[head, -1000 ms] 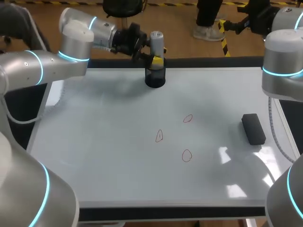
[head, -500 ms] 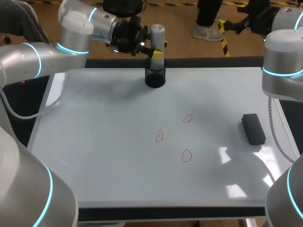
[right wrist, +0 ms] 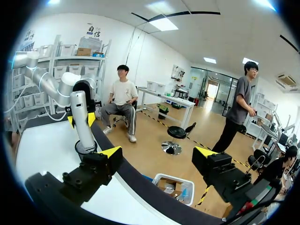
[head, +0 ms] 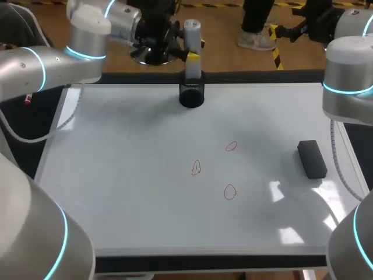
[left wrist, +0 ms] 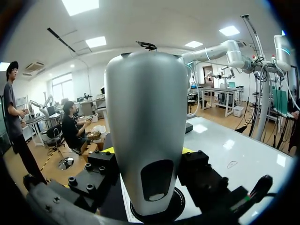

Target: Pick up the inspection probe, press it on each red-marked spot on the whiteboard one by one, put down the probe, pick up the eraser, and wipe off all the red marks.

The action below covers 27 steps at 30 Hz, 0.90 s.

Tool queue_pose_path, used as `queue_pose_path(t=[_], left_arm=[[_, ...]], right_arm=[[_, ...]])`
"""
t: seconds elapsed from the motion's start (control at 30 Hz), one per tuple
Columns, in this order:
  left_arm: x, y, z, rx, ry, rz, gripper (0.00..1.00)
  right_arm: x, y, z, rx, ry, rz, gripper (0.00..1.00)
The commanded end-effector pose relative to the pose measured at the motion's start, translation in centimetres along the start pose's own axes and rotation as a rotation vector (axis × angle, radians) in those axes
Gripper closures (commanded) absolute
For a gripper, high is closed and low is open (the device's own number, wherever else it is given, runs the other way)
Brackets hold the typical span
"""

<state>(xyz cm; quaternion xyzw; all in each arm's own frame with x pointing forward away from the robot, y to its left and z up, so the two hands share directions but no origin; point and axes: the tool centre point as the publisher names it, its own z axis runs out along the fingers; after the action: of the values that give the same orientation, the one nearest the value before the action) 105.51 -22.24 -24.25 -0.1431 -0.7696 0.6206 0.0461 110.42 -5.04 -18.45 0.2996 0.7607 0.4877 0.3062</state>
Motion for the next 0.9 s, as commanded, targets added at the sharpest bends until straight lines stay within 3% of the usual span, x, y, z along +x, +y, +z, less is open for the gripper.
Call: queue_pose_path(t=[0.03,0.9], left_arm=[[0.9,-0.6,-0.5,-0.011,-0.02,0.002,1.0],[1.7,-5.3,-1.1,-0.007,0.005,0.041,1.0]], right_arm=[[0.0,0.0,0.0,0.0,0.0,0.0,0.0],[0.0,0.0,0.0,0.0,0.0,0.0,0.0]])
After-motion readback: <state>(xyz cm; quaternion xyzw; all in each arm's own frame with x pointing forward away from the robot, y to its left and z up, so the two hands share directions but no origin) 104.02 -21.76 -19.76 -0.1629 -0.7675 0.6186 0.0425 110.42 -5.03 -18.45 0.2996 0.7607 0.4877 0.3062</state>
